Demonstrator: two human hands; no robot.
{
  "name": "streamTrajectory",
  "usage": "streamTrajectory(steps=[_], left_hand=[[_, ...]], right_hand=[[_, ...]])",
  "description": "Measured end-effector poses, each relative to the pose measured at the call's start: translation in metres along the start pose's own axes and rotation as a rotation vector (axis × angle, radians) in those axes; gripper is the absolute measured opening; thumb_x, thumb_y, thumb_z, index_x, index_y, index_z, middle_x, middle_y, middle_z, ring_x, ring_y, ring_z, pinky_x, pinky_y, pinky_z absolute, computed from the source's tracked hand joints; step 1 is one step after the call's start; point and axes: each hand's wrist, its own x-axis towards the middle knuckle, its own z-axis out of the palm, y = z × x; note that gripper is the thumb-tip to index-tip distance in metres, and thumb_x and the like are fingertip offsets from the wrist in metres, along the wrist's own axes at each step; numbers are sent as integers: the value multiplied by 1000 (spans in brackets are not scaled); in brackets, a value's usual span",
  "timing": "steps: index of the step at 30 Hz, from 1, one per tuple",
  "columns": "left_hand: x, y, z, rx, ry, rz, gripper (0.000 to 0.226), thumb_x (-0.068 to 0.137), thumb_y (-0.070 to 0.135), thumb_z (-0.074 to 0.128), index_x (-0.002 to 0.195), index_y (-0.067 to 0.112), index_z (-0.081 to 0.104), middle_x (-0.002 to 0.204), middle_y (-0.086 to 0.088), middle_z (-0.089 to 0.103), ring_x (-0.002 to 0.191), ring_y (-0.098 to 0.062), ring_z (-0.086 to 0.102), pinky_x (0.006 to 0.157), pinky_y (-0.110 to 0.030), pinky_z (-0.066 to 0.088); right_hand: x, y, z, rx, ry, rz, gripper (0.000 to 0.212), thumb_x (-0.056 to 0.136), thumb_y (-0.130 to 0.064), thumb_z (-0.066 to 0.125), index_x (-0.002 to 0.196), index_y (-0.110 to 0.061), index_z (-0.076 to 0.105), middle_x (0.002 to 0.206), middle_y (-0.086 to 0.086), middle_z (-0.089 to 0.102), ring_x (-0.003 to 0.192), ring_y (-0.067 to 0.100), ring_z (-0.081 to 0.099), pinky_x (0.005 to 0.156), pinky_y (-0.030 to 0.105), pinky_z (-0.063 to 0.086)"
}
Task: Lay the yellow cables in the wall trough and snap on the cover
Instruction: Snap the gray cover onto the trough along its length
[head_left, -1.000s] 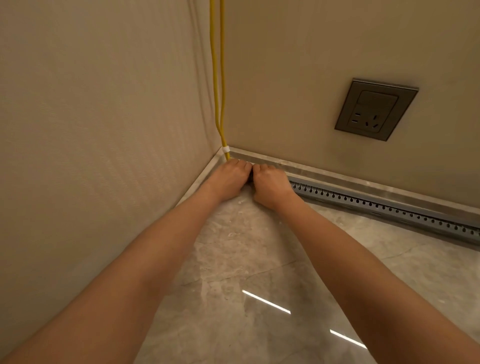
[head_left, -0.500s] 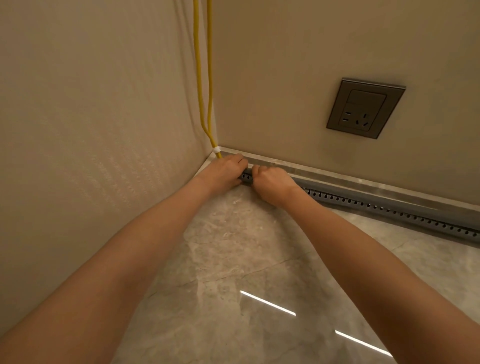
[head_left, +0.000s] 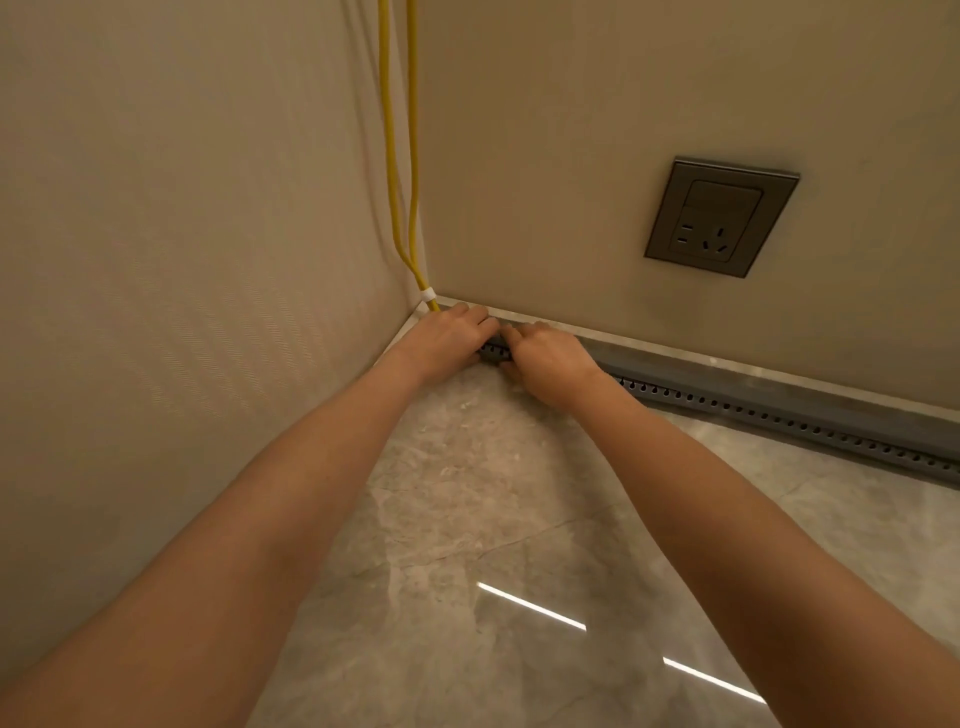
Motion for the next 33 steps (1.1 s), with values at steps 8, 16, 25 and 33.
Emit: streamTrajectory(steps=[8,16,25,33], left_hand=[[9,-12,5,-96,-8,-8,33,88,13,59,118,2,50,118,-17,50,111,-33,51,85,-47,48],[23,-6,9,-250,0,-42,48,90,30,58,132,12,46,131,-9,51,120,-26,49,101,-35,37],[38,13,12,-309,-41,-97,40,93,30,55,126,7,50,127,-14,52,121,-28,46,94,-38,41],[36,7,7,-353,-68,-158,43,88,27,61,126,8,53,127,-14,53,121,-28,46,94,-35,41]], right_hand=[[-10,24,9,212,28,230,44,89,-22,58,129,-9,47,127,14,56,117,32,51,95,38,42],[3,21,16,255,124,205,40,89,-17,57,127,-7,50,129,14,54,121,30,45,100,35,34],[1,26,13,379,124,172,44,84,-16,56,126,-4,53,118,18,55,113,32,48,96,34,39],[-38,53,10,213,126,195,44,88,-24,54,130,-12,48,124,11,54,117,28,48,100,35,37]])
